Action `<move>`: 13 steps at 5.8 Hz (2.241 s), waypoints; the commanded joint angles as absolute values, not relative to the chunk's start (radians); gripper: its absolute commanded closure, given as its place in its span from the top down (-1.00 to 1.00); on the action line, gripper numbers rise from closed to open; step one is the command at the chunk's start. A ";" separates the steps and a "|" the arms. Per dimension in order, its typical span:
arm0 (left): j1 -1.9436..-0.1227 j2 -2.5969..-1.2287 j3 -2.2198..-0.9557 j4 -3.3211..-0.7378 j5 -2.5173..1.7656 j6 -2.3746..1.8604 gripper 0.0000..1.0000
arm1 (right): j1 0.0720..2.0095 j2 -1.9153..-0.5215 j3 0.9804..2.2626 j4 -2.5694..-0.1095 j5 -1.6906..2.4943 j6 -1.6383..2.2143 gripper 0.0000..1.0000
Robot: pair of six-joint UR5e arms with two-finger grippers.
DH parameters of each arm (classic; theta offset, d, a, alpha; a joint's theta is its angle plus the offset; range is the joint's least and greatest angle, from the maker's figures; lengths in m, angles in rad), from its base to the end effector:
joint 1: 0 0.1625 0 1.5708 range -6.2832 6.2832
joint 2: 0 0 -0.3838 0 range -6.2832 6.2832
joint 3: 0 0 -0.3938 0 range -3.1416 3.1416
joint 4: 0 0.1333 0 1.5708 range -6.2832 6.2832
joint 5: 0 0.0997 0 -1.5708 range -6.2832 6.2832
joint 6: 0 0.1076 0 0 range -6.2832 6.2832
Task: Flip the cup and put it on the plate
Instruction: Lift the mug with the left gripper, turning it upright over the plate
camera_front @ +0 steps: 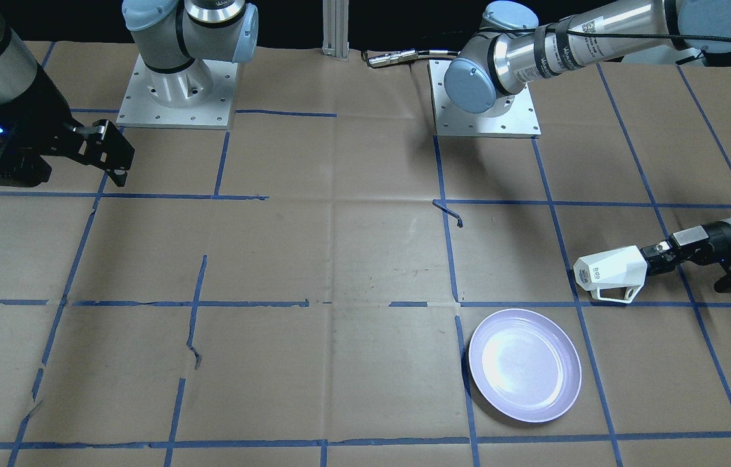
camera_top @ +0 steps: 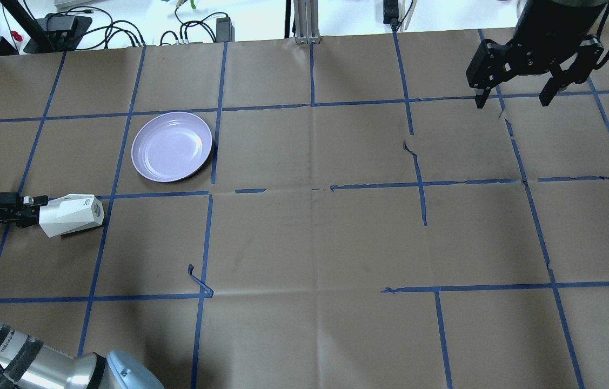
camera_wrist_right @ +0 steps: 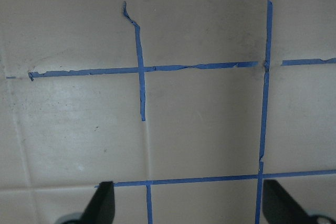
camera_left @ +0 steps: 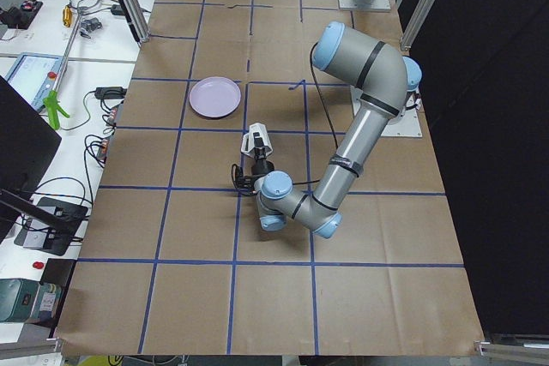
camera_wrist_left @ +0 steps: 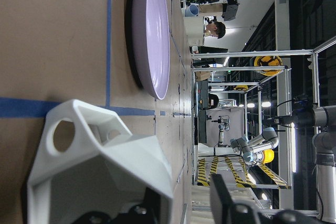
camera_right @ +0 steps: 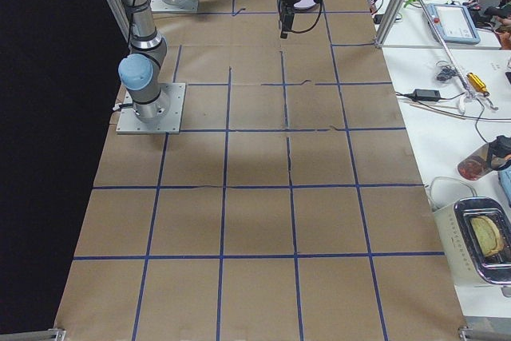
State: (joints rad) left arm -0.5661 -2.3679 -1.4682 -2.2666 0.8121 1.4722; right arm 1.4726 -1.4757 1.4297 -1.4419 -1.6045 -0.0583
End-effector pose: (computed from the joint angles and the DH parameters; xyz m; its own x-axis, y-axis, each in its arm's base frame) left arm 0.3262 -0.4529 0.0666 -0.1329 -0.0002 0.9911 -0.1960 0.9803 -0.0261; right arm 0.0780 -0.5305 0.4472 -0.9989 0.0373 0.0287 0.0396 0.9956 0.0846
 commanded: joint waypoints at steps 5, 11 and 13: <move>-0.563 -1.991 -1.420 -2.353 0.815 1.196 -1.00 | 1.473 -1.476 1.430 -1.442 -1.605 -0.058 1.00; -0.990 -1.781 -1.422 -1.669 1.126 0.537 -1.00 | 1.473 -1.476 1.430 -1.442 -1.605 -0.058 1.00; -1.273 -1.782 -1.442 -1.417 1.420 0.351 -1.00 | 1.473 -1.476 1.430 -1.442 -1.605 -0.058 1.00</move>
